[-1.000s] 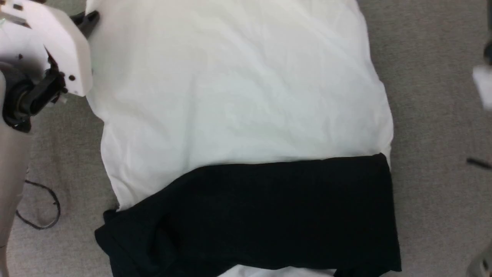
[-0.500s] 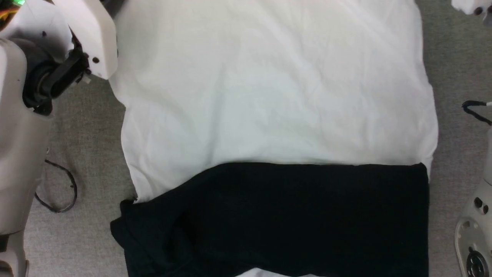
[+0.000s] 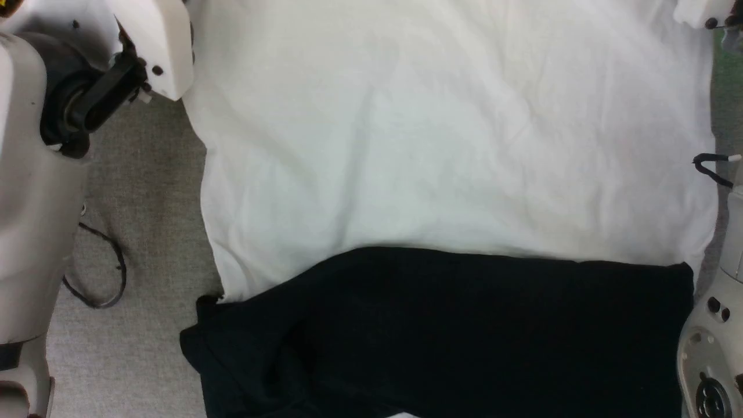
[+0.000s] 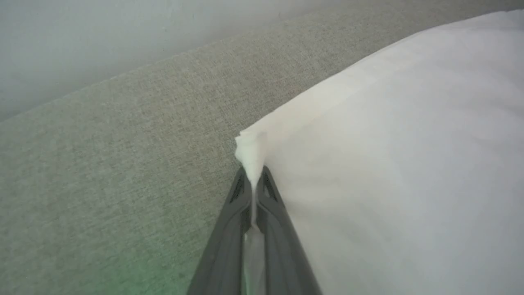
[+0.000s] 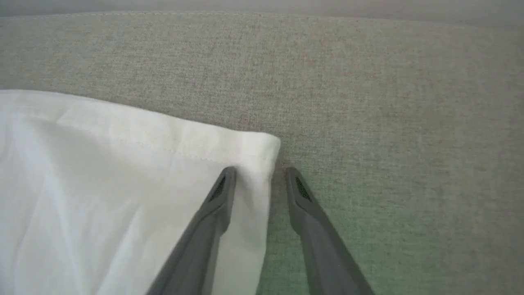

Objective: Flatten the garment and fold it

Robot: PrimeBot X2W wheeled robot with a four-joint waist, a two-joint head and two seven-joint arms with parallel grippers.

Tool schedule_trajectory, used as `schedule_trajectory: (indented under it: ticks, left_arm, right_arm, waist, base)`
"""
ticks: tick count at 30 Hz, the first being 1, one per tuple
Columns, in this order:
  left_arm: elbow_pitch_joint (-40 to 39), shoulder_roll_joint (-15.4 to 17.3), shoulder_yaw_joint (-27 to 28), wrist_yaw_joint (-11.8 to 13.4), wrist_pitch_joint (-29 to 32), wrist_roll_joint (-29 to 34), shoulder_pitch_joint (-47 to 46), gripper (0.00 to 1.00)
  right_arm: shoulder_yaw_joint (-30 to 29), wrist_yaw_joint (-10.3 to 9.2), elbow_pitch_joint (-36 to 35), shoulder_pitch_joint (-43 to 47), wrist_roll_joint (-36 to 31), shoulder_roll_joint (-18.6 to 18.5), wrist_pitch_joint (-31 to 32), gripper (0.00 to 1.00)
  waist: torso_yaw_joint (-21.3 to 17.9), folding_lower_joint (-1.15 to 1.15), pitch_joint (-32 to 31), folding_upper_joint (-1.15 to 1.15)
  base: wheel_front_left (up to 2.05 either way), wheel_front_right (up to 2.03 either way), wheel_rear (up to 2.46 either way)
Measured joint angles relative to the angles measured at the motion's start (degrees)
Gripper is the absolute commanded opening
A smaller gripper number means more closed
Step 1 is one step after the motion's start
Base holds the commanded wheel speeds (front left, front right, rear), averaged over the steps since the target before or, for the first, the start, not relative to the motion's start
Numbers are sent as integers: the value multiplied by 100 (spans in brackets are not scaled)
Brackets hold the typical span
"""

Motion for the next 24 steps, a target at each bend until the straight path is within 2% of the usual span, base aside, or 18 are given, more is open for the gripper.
schedule_trajectory:
  ticks: [1, 5, 9, 16, 24]
  left_arm:
    - [0, -7, -7, 0, -7, -1, -14, 0]
    - [14, -35, -11, 0, -104, -40, -27, 0]
    - [83, -40, -27, 0, -322, -37, 18, 0]
    - [47, -26, -7, -1, -1215, 143, 137, 0]
    - [-71, 63, 47, -2, -2014, 359, 377, 0]
  right_arm:
    - [-11, 0, -29, -4, -23, 2, 5, 0]
    - [-35, 0, -81, -7, -114, 23, -18, 0]
    - [32, 0, -89, 63, -86, 23, -358, 0]
    - [296, 0, -250, 219, 202, -343, -1085, 0]
    - [122, 1, -355, 689, 633, -695, -1671, 0]
  waist:
    - [17, 0, 14, 0]
    - [46, 0, 30, 0]
    - [23, 1, -64, 0]
    - [-38, 1, -423, 1]
    - [-94, 1, -1041, 1]
  base:
    - [0, 0, 0]
    - [0, 0, 0]
    - [0, 0, 0]
    - [0, 0, 0]
    - [0, 0, 0]
